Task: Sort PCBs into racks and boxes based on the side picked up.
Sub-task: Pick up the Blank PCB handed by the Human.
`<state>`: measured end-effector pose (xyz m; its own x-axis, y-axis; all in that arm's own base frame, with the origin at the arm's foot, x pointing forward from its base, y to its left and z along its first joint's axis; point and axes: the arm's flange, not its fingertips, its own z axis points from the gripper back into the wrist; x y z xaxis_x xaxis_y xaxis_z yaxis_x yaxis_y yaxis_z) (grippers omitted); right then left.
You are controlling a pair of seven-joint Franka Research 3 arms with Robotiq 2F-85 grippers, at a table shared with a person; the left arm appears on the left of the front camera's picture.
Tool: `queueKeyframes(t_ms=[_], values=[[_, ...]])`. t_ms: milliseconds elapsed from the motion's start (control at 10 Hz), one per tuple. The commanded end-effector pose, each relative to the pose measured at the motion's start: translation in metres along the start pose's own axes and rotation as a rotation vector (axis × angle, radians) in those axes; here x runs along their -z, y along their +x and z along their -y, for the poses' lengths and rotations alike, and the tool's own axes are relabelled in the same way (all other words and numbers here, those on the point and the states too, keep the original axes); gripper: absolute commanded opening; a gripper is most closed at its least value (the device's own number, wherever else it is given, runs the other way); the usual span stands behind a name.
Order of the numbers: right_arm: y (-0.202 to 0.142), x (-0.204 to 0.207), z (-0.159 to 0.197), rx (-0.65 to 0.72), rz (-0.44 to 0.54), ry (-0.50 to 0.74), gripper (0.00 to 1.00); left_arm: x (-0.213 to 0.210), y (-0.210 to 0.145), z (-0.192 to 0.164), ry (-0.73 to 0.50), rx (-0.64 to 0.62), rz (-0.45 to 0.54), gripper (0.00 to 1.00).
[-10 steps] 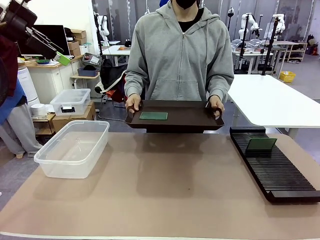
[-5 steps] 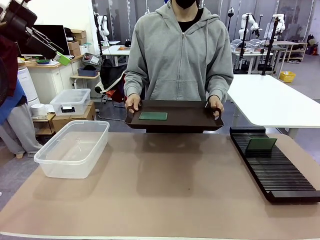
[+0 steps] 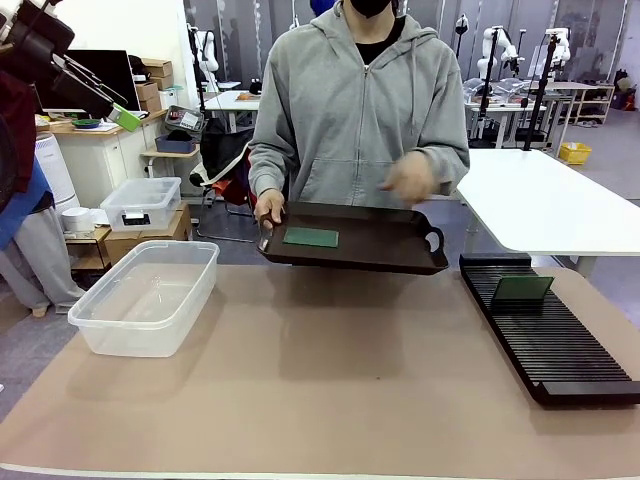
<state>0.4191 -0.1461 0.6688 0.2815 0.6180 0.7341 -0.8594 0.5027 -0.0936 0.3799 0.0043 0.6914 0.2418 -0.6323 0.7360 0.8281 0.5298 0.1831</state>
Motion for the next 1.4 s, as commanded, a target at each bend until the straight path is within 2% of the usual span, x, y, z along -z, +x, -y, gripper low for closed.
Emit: queueKeyframes(t_ms=[0, 1300], values=[[0.001, 0.0006, -0.0002, 0.006, -0.002, 0.001, 1.0, -0.0006, -0.0008, 0.0006, -0.008, 0.003, -0.001, 1.0], [0.001, 0.0006, -0.0002, 0.006, -0.002, 0.001, 1.0, -0.0006, -0.0008, 0.0006, -0.008, 0.003, -0.001, 1.0]])
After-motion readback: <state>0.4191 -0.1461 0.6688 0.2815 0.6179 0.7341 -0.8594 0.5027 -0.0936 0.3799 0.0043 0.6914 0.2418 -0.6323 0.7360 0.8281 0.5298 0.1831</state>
